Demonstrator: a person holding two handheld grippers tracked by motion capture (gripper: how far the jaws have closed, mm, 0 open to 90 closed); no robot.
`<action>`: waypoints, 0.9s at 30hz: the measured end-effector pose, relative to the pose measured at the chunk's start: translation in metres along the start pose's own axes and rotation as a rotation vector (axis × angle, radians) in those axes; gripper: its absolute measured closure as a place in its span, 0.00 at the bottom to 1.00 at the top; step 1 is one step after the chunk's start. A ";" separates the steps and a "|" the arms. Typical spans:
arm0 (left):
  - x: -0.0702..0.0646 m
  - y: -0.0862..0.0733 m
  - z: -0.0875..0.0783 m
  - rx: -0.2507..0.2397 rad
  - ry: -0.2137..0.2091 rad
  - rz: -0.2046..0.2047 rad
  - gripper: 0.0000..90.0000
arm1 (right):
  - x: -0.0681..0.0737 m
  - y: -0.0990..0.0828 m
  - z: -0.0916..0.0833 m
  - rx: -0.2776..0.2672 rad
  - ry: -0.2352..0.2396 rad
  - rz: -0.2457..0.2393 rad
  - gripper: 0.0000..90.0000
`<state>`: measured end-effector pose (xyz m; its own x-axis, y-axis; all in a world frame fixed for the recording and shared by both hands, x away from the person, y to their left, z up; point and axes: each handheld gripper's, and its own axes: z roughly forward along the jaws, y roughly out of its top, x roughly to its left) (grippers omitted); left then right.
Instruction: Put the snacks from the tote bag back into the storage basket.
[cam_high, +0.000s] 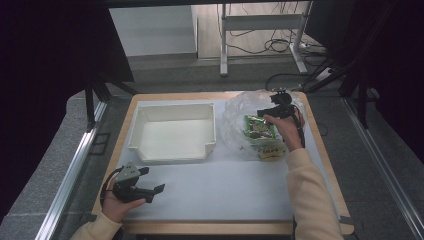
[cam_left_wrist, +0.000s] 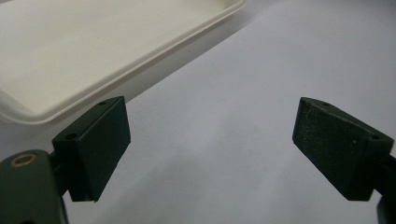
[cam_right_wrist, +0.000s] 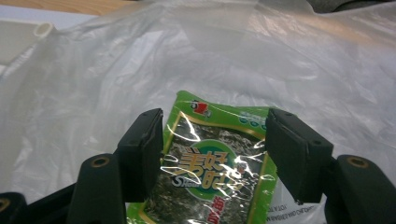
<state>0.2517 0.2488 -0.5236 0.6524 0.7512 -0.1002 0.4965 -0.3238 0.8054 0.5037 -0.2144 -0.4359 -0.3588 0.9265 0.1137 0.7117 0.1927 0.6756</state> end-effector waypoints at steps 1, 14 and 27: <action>0.000 0.000 0.000 0.001 0.000 0.000 0.13 | -0.002 0.000 0.001 0.007 -0.006 0.002 0.42; 0.000 0.000 0.000 0.002 -0.001 0.000 0.13 | -0.017 -0.001 0.014 0.091 -0.033 0.037 0.41; 0.000 0.000 0.001 0.003 -0.001 -0.001 0.12 | -0.020 -0.003 0.022 0.130 -0.041 0.044 0.41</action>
<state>0.2520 0.2484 -0.5240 0.6526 0.7508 -0.1017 0.4987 -0.3246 0.8037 0.5223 -0.2263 -0.4562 -0.3023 0.9469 0.1093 0.7995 0.1894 0.5700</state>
